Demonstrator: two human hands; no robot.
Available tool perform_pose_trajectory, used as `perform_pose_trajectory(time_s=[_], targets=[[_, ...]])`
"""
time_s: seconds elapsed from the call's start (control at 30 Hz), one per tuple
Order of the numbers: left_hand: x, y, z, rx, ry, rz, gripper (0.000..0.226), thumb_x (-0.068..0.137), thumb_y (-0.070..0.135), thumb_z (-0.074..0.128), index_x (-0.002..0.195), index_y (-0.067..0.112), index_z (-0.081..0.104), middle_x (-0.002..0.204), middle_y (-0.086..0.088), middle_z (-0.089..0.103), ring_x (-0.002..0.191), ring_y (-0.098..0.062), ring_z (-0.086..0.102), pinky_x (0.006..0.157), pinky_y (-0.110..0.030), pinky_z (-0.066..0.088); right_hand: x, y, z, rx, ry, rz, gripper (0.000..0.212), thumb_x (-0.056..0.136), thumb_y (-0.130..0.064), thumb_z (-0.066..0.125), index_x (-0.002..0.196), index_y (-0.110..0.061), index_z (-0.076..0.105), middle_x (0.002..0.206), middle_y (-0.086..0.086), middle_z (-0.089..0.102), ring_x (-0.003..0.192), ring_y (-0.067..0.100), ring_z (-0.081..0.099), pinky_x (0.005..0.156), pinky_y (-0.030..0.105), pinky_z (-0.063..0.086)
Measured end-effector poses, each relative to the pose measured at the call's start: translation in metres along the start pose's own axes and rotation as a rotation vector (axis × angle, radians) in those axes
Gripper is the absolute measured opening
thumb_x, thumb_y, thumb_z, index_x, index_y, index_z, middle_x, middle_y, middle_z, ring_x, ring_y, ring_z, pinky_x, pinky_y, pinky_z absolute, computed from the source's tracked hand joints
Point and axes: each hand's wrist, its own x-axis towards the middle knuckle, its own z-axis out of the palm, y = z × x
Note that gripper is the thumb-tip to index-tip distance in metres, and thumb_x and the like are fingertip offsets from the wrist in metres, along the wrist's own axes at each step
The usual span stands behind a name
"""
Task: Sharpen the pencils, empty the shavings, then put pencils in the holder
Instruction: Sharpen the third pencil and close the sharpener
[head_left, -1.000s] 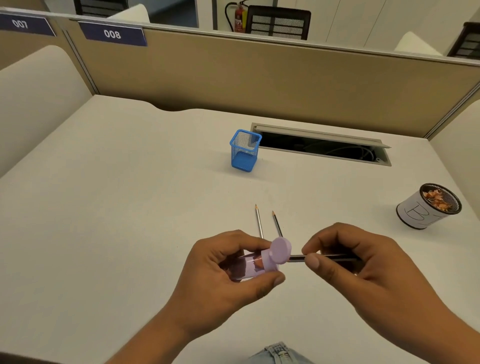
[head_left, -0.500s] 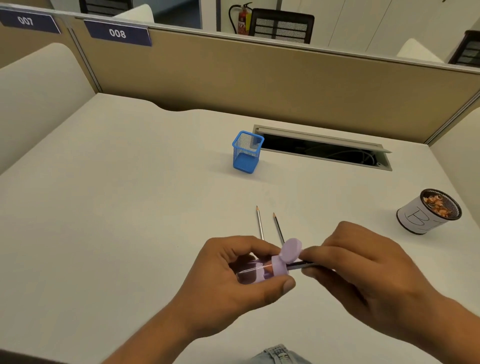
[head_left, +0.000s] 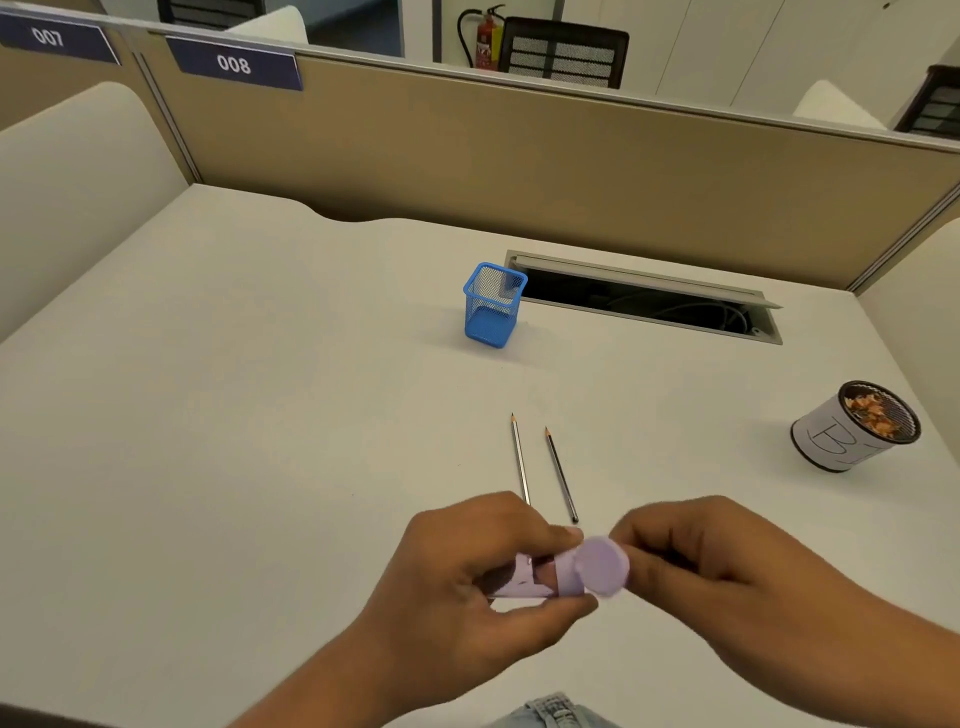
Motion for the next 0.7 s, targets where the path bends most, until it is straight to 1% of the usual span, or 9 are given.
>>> perform_pose_trajectory(time_s=[0.07, 0.13, 0.2, 0.27, 0.37, 0.47, 0.53, 0.6, 0.7], targets=[[0.001, 0.004, 0.002, -0.117, 0.023, -0.173, 0.017, 0.073, 0.029, 0.084, 0.087, 0.029, 0.075, 0.072, 0.017, 0.066, 0.059, -0.002, 0.056, 0.056, -0.009, 0.04, -0.003, 0.0, -0.006, -0.242, 0.084, -0.229, 0.033, 0.089, -0.067, 0.044, 0.097, -0.041, 0.064, 0.068, -0.018, 0.057, 0.057, 0.003, 0.048, 0.052, 0.011, 0.037], [0.001, 0.006, 0.004, -0.24, 0.033, -0.312, 0.015, 0.07, 0.036, 0.083, 0.08, 0.036, 0.072, 0.066, 0.018, 0.063, 0.054, -0.002, 0.053, 0.054, -0.008, 0.04, -0.002, 0.001, -0.013, -0.589, 0.15, -0.467, 0.024, 0.096, -0.051, 0.048, 0.1, -0.036, 0.066, 0.078, -0.016, 0.057, 0.064, 0.004, 0.049, 0.053, 0.013, 0.038], [0.0, 0.009, 0.004, -0.325, 0.016, -0.371, 0.013, 0.069, 0.037, 0.083, 0.077, 0.037, 0.072, 0.064, 0.018, 0.063, 0.053, -0.001, 0.052, 0.053, -0.008, 0.041, 0.003, 0.006, -0.016, -0.839, 0.22, -0.668, 0.027, 0.097, -0.035, 0.053, 0.092, -0.018, 0.074, 0.071, -0.002, 0.057, 0.058, 0.017, 0.045, 0.045, 0.029, 0.036], [0.001, 0.011, 0.003, -0.297, -0.009, -0.324, 0.014, 0.071, 0.034, 0.083, 0.08, 0.039, 0.072, 0.067, 0.019, 0.064, 0.055, -0.001, 0.054, 0.054, -0.007, 0.041, 0.007, 0.007, -0.013, -0.914, 0.273, -0.716, 0.029, 0.097, -0.031, 0.055, 0.082, -0.014, 0.073, 0.063, 0.002, 0.053, 0.052, 0.022, 0.039, 0.043, 0.032, 0.031], [0.002, 0.005, 0.002, -0.077, 0.003, -0.087, 0.018, 0.075, 0.025, 0.084, 0.09, 0.025, 0.074, 0.076, 0.018, 0.065, 0.063, 0.003, 0.055, 0.059, -0.005, 0.039, 0.004, 0.004, -0.005, -0.627, 0.163, -0.532, 0.028, 0.096, -0.036, 0.054, 0.076, -0.022, 0.068, 0.06, -0.006, 0.05, 0.054, 0.012, 0.036, 0.049, 0.022, 0.028], [-0.004, -0.007, 0.007, 0.154, 0.002, 0.154, 0.022, 0.079, 0.02, 0.084, 0.095, 0.008, 0.074, 0.083, 0.001, 0.072, 0.069, -0.007, 0.061, 0.06, -0.014, 0.048, 0.008, 0.0, 0.0, -0.028, -0.022, 0.02, 0.034, 0.094, -0.04, 0.058, 0.069, -0.018, 0.065, 0.048, -0.007, 0.05, 0.045, 0.007, 0.042, 0.046, 0.013, 0.031], [-0.01, -0.011, 0.01, 0.244, -0.028, 0.25, 0.024, 0.081, 0.024, 0.083, 0.097, 0.009, 0.074, 0.084, -0.004, 0.073, 0.069, -0.015, 0.064, 0.056, -0.023, 0.053, 0.012, 0.003, 0.0, 0.381, -0.214, 0.403, 0.032, 0.09, -0.031, 0.067, 0.071, -0.005, 0.066, 0.044, -0.004, 0.04, 0.039, 0.009, 0.032, 0.04, 0.018, 0.027], [-0.012, -0.013, 0.011, 0.219, -0.036, 0.237, 0.023, 0.081, 0.025, 0.083, 0.096, 0.01, 0.074, 0.083, -0.004, 0.074, 0.069, -0.016, 0.064, 0.055, -0.023, 0.053, 0.011, 0.003, -0.001, 0.43, -0.301, 0.456, 0.034, 0.091, -0.034, 0.065, 0.074, -0.004, 0.066, 0.045, -0.002, 0.036, 0.04, 0.012, 0.029, 0.04, 0.02, 0.026], [-0.009, -0.01, 0.009, 0.037, 0.0, 0.057, 0.022, 0.075, 0.019, 0.087, 0.092, 0.012, 0.075, 0.079, 0.003, 0.072, 0.062, -0.013, 0.062, 0.054, -0.015, 0.046, 0.006, 0.004, 0.002, 0.089, -0.177, 0.142, 0.035, 0.091, -0.054, 0.057, 0.081, -0.022, 0.067, 0.054, -0.008, 0.055, 0.049, 0.001, 0.042, 0.05, 0.011, 0.034]])
